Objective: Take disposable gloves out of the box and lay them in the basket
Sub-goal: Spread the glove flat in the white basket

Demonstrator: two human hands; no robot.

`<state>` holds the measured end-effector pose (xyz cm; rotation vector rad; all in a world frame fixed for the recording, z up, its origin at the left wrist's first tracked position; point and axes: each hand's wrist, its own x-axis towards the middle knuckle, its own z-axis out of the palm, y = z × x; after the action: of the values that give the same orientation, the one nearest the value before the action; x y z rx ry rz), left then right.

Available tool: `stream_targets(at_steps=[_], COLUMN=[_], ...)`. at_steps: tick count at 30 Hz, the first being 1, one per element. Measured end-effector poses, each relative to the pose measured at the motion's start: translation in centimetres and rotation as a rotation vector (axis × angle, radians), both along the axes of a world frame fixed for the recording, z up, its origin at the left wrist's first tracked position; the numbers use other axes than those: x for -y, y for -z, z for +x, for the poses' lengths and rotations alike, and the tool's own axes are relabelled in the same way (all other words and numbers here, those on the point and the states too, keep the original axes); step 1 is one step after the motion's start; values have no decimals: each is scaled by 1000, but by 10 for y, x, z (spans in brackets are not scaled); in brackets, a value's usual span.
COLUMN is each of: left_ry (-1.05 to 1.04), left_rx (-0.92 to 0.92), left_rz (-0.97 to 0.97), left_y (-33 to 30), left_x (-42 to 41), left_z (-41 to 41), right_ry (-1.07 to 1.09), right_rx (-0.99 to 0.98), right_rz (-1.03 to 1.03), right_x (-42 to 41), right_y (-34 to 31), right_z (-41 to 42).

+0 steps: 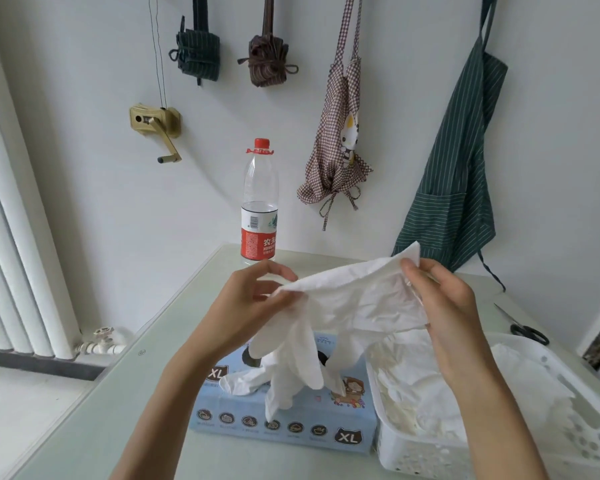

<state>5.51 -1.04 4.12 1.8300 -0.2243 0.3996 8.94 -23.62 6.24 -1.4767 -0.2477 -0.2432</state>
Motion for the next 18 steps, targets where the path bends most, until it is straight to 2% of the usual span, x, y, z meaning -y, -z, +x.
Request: stream_targets(at_steps=[5,9,11,15,18], left_ry=[108,238,286,288,254], left_rx=[-33,-97,-89,-108,-79], left_rz=[179,204,174,-30,-20], left_y=[-6,-13,-11,-16,-25], left_x=[21,45,59,96,113], left_z=[-7,-11,-10,-8,-6], right_ry=[125,168,189,240,289], right_rx=[154,240,272,306,284], right_rz=[-105,-179,-184,-206,-217], right_x=[28,50,62,86,109], right_y=[-25,-42,-53,-70,-71], right_z=[-12,-23,-28,-32,-30])
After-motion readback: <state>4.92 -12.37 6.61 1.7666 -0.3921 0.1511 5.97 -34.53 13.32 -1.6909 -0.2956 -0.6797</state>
